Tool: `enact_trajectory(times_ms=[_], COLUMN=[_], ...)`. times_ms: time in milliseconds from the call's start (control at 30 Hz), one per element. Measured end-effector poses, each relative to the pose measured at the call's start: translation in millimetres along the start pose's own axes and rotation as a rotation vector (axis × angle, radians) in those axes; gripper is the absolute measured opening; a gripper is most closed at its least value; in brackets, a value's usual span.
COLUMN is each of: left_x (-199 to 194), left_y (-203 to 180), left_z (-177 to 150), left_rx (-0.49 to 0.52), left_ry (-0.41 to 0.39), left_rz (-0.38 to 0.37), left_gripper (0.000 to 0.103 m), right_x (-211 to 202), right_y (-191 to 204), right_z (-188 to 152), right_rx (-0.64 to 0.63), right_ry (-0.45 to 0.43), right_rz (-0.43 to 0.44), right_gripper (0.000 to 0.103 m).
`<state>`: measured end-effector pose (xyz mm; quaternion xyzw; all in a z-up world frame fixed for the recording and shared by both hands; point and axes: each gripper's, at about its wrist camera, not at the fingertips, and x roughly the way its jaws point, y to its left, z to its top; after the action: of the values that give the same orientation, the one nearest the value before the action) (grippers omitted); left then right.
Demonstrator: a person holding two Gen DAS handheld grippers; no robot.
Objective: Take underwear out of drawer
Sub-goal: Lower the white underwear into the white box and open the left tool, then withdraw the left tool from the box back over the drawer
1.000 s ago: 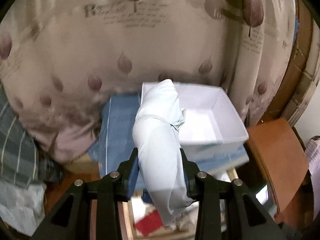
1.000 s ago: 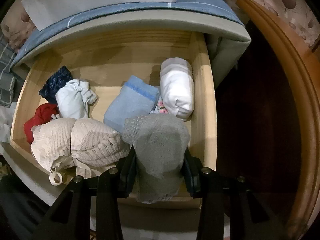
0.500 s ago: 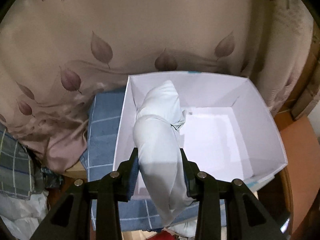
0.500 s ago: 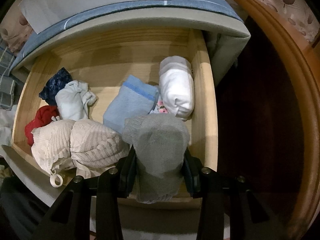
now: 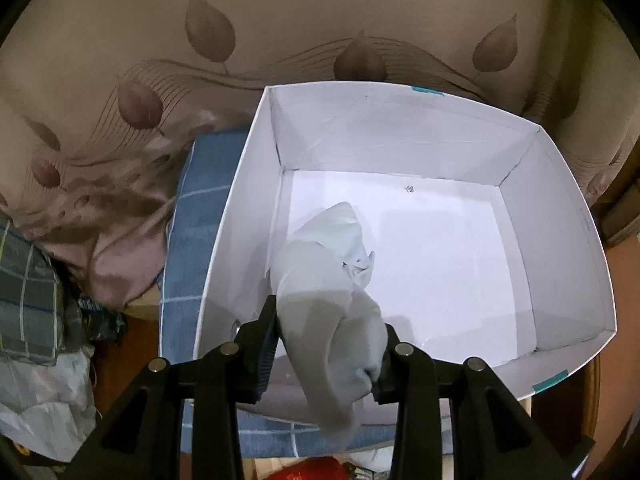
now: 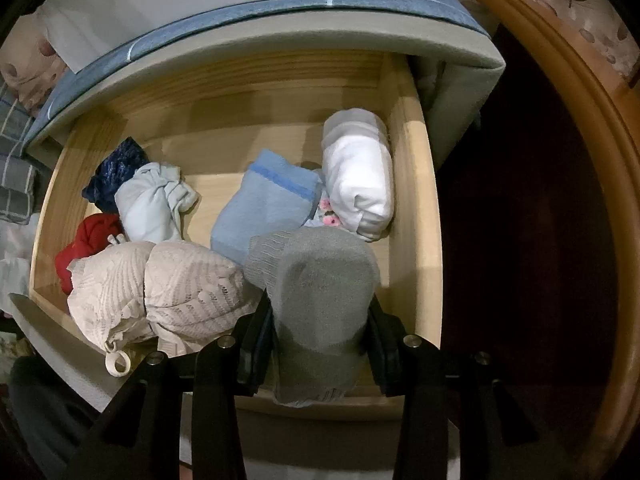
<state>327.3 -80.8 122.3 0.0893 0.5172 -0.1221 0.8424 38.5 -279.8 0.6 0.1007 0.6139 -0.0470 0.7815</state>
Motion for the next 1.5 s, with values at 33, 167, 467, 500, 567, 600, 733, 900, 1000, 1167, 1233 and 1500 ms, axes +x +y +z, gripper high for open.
enact_trajectory(times_ms=[33, 167, 467, 500, 567, 600, 733, 900, 1000, 1167, 1233, 1500], left_x=[1.1, -0.5, -6.0, -6.3, -6.8, -7.0, -9.5, -17.5, -30.9, -63.8, -77.8, -126.7], left_y=[2.7, 2.9, 1.3, 1.3, 1.1, 1.2, 0.3, 2.6, 6.3, 9.1, 11.1, 27.3], left_z=[-1.9, -9.5, -18.3, -18.5, -18.3, -18.2, -16.8, -13.7, -14.0, -15.9, -18.5, -40.9], left_rx=[-0.008, -0.002, -0.022, -0.024, -0.027, -0.032, -0.062, -0.071, -0.079, -0.053, -0.047, -0.072], left_ry=[0.005, 0.011, 0.038, 0.037, 0.031, 0.028, 0.032, 0.041, 0.021, -0.030, -0.049, -0.144], left_rz=[0.002, 0.021, 0.042, 0.046, 0.052, 0.051, 0.037, 0.012, -0.017, -0.052, -0.072, -0.089], left_gripper=[0.036, 0.036, 0.036, 0.037, 0.041, 0.043, 0.048, 0.049, 0.049, 0.049, 0.049, 0.049], right_x=[0.0, 0.3, 2.4, 2.8, 3.0, 3.0, 2.9, 2.8, 2.5, 2.8, 2.9, 3.4], right_y=[-0.1, -1.2, -1.4, -1.6, -2.1, -2.2, -2.5, -2.1, -1.3, -0.5, -0.6, 1.3], right_z=[0.1, 0.2, 0.9, 1.0, 1.1, 1.0, 0.3, 1.0, 1.1, 1.7, 1.6, 2.4], right_rx=[0.002, 0.007, 0.013, 0.015, 0.020, 0.022, 0.020, 0.020, 0.019, 0.019, 0.019, 0.009], right_ry=[0.000, 0.003, 0.006, 0.009, 0.010, 0.009, 0.008, 0.009, 0.008, 0.009, 0.009, 0.009], right_rz=[0.001, 0.007, 0.014, 0.017, 0.020, 0.022, 0.022, 0.022, 0.021, 0.021, 0.018, 0.007], right_gripper=[0.038, 0.038, 0.038, 0.038, 0.038, 0.038, 0.038, 0.038, 0.038, 0.038, 0.038, 0.038])
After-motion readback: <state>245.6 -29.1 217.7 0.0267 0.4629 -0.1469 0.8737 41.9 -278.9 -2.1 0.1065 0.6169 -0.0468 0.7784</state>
